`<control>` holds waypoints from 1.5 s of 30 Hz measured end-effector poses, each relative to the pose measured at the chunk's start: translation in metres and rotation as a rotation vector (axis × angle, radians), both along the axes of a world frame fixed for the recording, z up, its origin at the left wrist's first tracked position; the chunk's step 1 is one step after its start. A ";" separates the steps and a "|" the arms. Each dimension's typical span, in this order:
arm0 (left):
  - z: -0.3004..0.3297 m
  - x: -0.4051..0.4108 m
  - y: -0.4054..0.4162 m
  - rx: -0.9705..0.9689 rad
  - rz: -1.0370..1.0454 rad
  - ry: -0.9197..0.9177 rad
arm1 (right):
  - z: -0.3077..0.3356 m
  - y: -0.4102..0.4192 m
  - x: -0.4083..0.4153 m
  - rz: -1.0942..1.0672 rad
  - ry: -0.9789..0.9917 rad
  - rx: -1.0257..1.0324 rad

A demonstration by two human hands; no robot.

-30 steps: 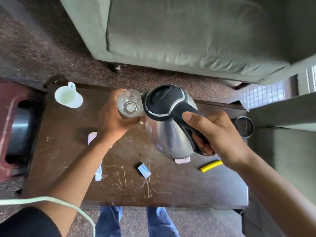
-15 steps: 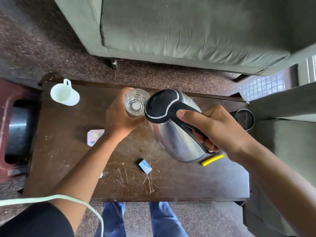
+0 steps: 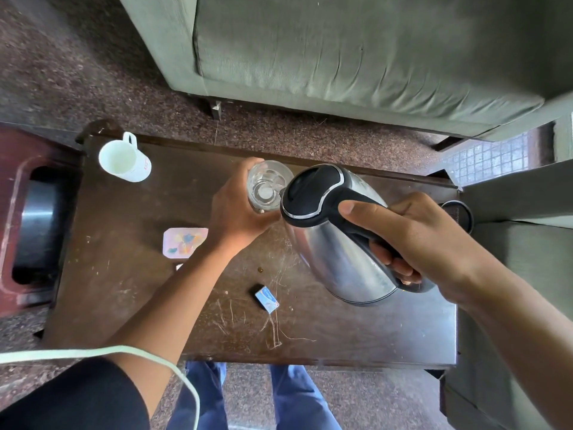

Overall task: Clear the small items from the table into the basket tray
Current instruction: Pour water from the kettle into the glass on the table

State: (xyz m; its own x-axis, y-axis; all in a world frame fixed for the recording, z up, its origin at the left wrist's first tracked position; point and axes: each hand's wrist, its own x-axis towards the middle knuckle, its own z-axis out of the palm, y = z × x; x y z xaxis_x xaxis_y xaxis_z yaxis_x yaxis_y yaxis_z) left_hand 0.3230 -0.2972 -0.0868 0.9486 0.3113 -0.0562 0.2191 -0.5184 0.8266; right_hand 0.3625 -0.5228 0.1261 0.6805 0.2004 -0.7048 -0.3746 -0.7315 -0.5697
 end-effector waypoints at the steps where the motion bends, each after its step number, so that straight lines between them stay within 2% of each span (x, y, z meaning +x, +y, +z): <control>1: -0.001 0.000 -0.001 -0.006 0.003 0.004 | 0.000 0.000 0.000 0.004 0.000 -0.010; 45: -0.018 -0.008 -0.012 0.034 0.026 0.004 | 0.005 -0.010 -0.006 -0.041 0.018 -0.043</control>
State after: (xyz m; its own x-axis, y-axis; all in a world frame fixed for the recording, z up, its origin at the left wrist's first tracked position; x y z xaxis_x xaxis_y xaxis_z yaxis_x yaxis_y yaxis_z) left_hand 0.3149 -0.3093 -0.1050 0.9399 0.3379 -0.0490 0.2364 -0.5406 0.8074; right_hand 0.3563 -0.5324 0.1308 0.6744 0.1416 -0.7247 -0.4149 -0.7391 -0.5306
